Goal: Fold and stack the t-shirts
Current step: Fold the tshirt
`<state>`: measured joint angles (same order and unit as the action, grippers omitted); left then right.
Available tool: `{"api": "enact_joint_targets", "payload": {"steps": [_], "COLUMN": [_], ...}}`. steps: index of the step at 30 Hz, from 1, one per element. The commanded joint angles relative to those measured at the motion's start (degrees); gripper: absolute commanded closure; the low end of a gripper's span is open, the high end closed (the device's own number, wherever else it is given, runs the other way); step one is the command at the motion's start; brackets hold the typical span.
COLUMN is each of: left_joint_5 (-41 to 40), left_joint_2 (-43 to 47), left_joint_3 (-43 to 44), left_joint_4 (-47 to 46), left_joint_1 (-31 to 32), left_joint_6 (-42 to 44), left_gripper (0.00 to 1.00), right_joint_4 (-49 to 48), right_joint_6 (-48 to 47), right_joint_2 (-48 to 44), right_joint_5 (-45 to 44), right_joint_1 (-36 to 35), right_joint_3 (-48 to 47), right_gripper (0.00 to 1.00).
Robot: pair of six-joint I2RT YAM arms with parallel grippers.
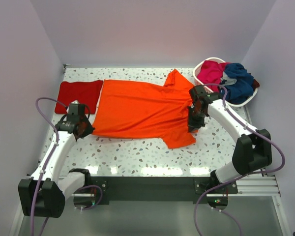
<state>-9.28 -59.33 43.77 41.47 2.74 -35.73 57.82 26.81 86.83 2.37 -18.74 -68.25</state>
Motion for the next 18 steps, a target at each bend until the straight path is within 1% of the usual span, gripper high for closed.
{"api": "enact_joint_targets", "payload": {"steps": [1,5,10,14,18], "left_joint_5": [1.0,2.9,6.5,7.2,7.7], "left_joint_2": [2.2,2.7,2.6,1.9,1.9], "left_joint_3": [2.9,3.4,3.8,5.0,5.7], "left_joint_4": [3.2,5.5,5.9,7.0,8.2], "left_joint_1": [-0.5,-0.5,-0.5,-0.5,-0.5], "left_joint_6": [0.7,0.3,0.2,0.5,0.7], "left_gripper": [1.00,1.00,1.00,1.00,1.00], "right_joint_4": [4.7,6.9,10.2,14.2,17.4], "right_joint_6": [-1.7,-1.6,-0.8,-1.4,-0.7], "right_joint_2": [-2.4,-4.2,-7.5,-8.9,-11.8], "right_joint_5": [1.2,1.0,-0.3,-1.1,-0.3], "right_joint_1": [-0.2,-0.1,-0.1,-0.1,-0.1], "right_joint_3": [-2.1,-2.1,-2.4,-4.3,-3.2], "right_gripper": [1.00,1.00,1.00,1.00,1.00]}}
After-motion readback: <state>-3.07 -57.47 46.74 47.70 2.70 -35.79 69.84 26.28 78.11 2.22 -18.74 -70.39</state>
